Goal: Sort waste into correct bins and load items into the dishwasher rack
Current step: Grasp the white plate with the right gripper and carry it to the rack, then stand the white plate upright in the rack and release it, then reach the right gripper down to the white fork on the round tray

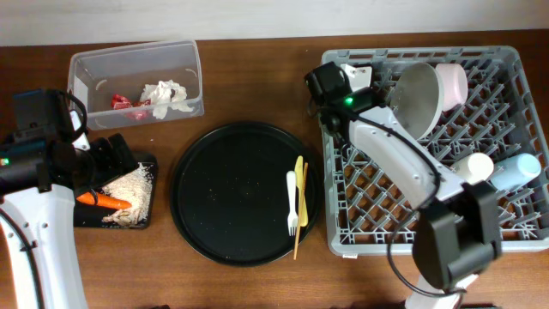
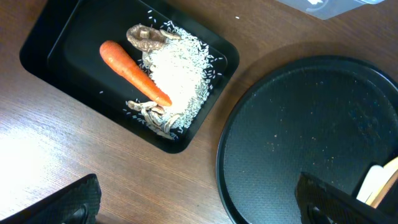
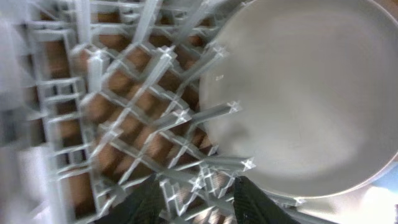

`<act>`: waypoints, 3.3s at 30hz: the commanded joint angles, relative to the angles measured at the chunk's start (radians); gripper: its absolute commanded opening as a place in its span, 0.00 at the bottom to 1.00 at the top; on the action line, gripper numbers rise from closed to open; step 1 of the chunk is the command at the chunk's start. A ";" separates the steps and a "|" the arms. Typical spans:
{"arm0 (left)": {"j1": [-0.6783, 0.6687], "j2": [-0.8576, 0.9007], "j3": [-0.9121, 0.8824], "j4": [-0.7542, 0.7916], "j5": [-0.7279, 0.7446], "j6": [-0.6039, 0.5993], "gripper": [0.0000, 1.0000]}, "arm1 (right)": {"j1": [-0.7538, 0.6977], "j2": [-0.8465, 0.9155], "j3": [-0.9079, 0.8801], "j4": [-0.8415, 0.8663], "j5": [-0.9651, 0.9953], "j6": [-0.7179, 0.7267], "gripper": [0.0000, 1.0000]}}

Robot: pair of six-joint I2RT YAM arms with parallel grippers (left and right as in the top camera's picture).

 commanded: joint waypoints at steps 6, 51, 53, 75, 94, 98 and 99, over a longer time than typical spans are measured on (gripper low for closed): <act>0.005 -0.004 -0.007 0.003 0.008 -0.009 0.99 | -0.575 -0.188 0.040 -0.069 -0.370 -0.085 0.04; 0.005 -0.004 -0.007 -0.001 0.008 -0.009 0.99 | 0.269 0.058 -0.287 -0.011 -0.551 0.292 0.37; 0.005 -0.004 -0.007 -0.001 0.008 -0.009 0.99 | 0.269 0.058 -0.322 0.022 -0.552 0.313 0.33; 0.005 -0.004 -0.007 -0.002 0.008 -0.009 0.99 | -0.015 -0.139 -0.073 -0.191 -0.455 -0.038 0.04; 0.005 -0.004 -0.007 -0.016 0.008 -0.009 0.99 | 0.358 0.191 -0.017 -0.193 -0.579 0.288 0.59; 0.005 -0.004 -0.007 -0.016 0.008 -0.009 0.99 | 0.360 0.277 -0.023 -0.189 -0.594 0.314 0.56; 0.005 -0.004 -0.007 -0.016 0.008 -0.009 0.99 | 0.360 0.277 -0.038 -0.169 -0.613 0.315 0.56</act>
